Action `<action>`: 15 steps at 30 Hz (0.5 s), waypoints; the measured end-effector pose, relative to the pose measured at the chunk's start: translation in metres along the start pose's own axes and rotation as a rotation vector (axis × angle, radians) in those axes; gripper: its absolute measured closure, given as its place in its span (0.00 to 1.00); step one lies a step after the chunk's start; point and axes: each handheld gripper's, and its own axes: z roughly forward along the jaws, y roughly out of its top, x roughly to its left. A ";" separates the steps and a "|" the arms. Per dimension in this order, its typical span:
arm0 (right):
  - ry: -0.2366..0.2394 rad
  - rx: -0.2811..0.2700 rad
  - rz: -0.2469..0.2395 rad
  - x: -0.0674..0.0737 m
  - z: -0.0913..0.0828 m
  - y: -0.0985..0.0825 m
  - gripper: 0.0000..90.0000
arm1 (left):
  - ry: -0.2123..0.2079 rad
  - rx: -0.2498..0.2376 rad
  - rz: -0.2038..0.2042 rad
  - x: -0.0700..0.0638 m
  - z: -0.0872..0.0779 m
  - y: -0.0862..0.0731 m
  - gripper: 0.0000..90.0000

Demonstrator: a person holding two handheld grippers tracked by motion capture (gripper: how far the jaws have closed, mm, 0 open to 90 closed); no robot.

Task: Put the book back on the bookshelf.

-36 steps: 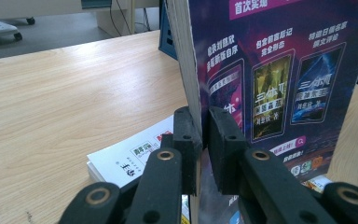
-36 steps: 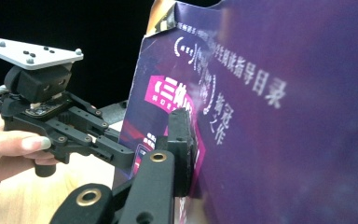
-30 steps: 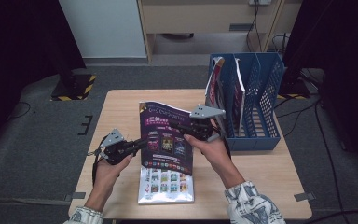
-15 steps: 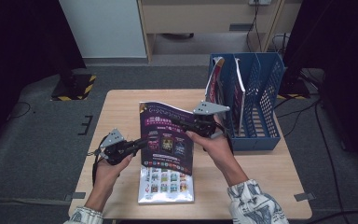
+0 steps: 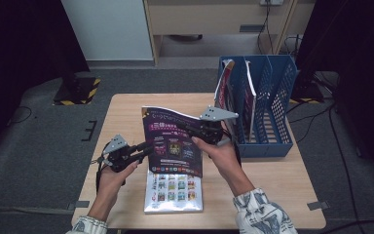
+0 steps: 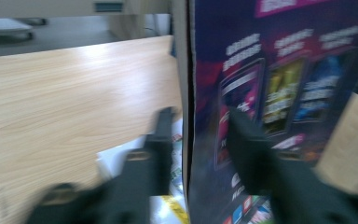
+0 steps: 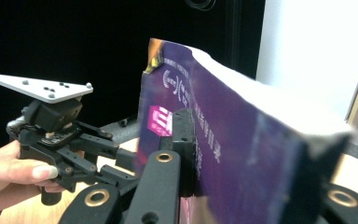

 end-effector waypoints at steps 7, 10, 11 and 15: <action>-0.003 -0.029 -0.002 -0.001 -0.003 0.004 0.93 | 0.072 0.024 -0.012 0.013 -0.004 -0.008 0.47; -0.012 -0.039 -0.011 0.000 -0.005 0.007 0.93 | 0.130 0.052 -0.002 0.018 -0.004 -0.012 0.40; -0.012 -0.039 -0.011 0.000 -0.005 0.007 0.93 | 0.130 0.052 -0.002 0.018 -0.004 -0.012 0.39; -0.009 -0.048 -0.014 0.000 -0.007 0.010 0.93 | 0.163 0.085 0.025 0.020 -0.002 -0.016 0.37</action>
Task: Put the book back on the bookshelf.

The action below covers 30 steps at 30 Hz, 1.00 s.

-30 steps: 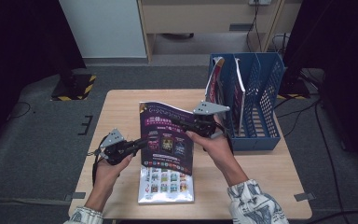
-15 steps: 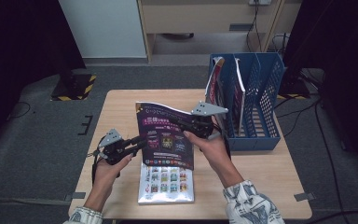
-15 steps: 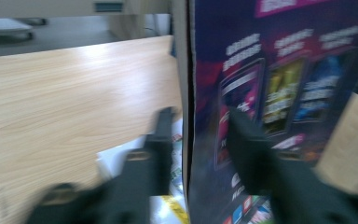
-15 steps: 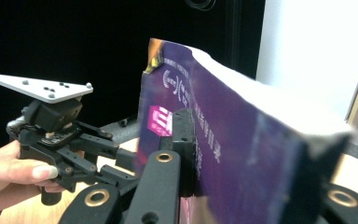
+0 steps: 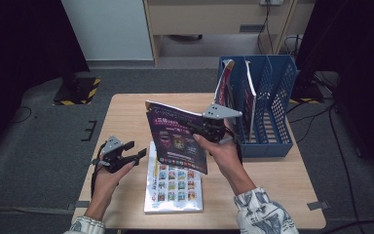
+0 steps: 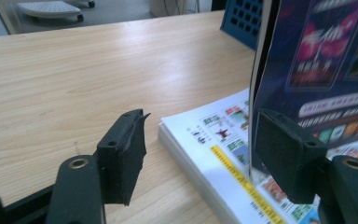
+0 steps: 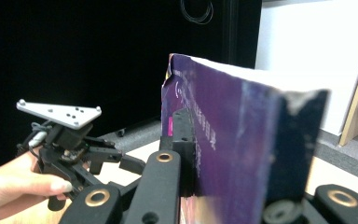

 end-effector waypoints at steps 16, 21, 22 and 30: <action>-0.030 -0.023 -0.001 -0.002 -0.009 0.010 0.93 | 0.100 0.128 0.023 0.012 0.010 -0.013 0.12; -0.035 -0.030 -0.004 -0.004 -0.015 0.012 0.93 | 0.106 0.148 0.021 0.013 0.012 -0.016 0.08; -0.038 -0.031 -0.004 -0.005 -0.017 0.012 0.93 | 0.105 0.146 0.023 0.012 0.012 -0.016 0.07; -0.066 -0.029 -0.005 -0.011 -0.035 0.015 0.93 | 0.110 0.165 0.029 0.013 0.014 -0.019 0.07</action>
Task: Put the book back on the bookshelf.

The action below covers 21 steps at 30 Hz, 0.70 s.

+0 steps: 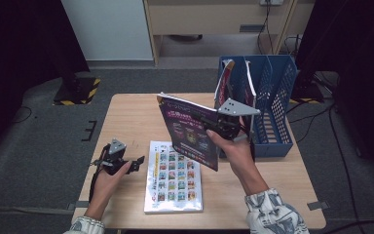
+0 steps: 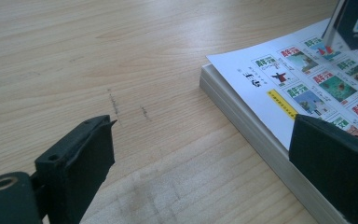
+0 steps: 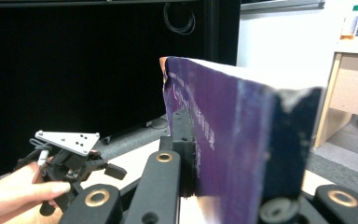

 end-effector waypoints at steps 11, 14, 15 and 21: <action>-0.026 0.010 -0.001 -0.008 -0.020 -0.003 0.93 | 0.032 0.024 0.009 0.002 0.003 -0.004 0.07; -0.030 0.009 0.008 -0.010 -0.025 -0.005 0.93 | 0.039 0.027 0.007 0.003 0.003 -0.004 0.07; -0.030 0.008 0.007 -0.010 -0.026 -0.005 0.93 | 0.041 0.026 0.007 0.004 0.003 -0.005 0.07; -0.032 0.006 0.013 -0.011 -0.035 -0.005 0.93 | 0.062 0.035 0.010 0.005 0.004 -0.006 0.07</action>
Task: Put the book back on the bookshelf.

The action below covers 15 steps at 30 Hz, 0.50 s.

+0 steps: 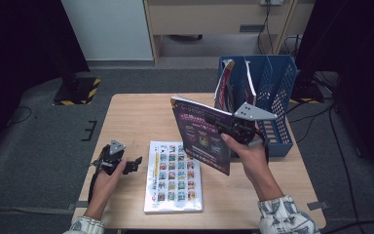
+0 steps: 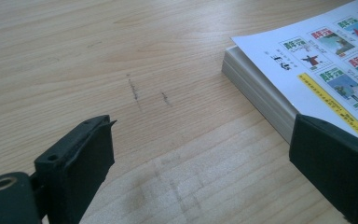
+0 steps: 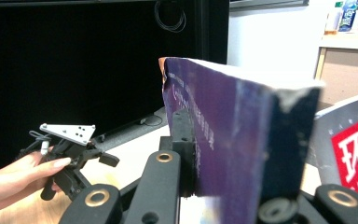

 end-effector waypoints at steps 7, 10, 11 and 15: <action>-0.004 0.009 0.005 0.000 -0.009 -0.003 0.93 | 0.015 0.013 0.002 0.001 0.001 -0.002 0.07; -0.006 0.005 0.009 -0.001 -0.013 -0.005 0.93 | 0.022 0.015 -0.004 0.003 0.002 -0.003 0.07; -0.008 0.004 0.011 -0.002 -0.014 -0.005 0.93 | 0.022 0.015 -0.004 0.003 0.002 -0.003 0.07; -0.013 0.000 0.019 -0.004 -0.020 -0.007 0.93 | 0.025 0.020 -0.005 0.003 0.002 -0.003 0.07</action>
